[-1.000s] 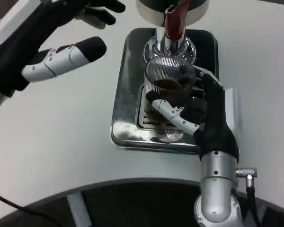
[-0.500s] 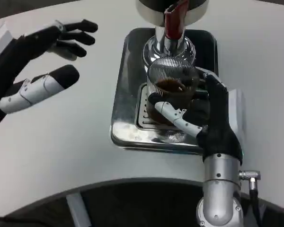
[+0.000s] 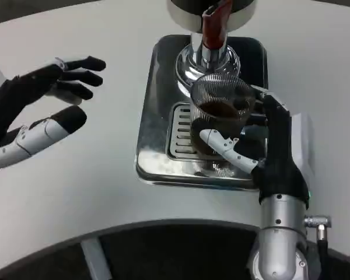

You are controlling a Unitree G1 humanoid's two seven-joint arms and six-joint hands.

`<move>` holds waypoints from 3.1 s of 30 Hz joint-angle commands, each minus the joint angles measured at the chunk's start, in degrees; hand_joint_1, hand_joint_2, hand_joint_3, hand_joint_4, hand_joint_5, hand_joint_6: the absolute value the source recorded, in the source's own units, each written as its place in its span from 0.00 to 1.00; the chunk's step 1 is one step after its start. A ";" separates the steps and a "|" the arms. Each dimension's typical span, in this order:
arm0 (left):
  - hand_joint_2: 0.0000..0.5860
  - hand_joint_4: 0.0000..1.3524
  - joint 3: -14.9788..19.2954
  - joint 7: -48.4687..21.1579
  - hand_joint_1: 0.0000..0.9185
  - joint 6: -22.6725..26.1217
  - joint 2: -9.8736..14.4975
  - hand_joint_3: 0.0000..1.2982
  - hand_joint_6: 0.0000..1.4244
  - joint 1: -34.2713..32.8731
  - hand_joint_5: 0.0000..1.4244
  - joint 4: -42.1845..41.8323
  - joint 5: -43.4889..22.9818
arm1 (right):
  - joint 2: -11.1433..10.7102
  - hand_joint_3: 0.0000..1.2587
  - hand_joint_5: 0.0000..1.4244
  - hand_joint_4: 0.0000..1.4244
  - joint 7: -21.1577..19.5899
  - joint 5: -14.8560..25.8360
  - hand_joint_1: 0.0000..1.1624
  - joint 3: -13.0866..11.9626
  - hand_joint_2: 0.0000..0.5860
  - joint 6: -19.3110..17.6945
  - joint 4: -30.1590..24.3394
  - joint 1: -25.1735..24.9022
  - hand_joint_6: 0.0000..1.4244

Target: Grasp the cup under the faucet to collect the drink, then remove the cup.

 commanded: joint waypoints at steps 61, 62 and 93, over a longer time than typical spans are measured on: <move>0.19 0.21 -3.82 2.19 0.00 1.79 -1.10 0.21 0.26 9.15 0.23 -1.97 4.19 | -2.64 0.53 0.68 0.54 4.67 -1.28 0.70 -1.16 0.41 -7.83 -18.23 17.51 0.74; 0.19 0.21 -3.88 2.18 0.00 1.79 -1.09 0.21 0.26 9.22 0.23 -2.02 4.33 | -2.67 0.53 0.68 0.54 4.75 -1.27 0.70 -1.15 0.41 -7.92 -18.46 17.53 0.74; 0.17 0.03 -5.62 3.27 0.00 4.31 1.08 0.11 0.14 12.49 0.06 -11.46 17.78 | -6.71 0.57 0.72 0.58 13.60 -2.20 0.72 1.31 0.39 -11.50 -28.86 25.63 0.81</move>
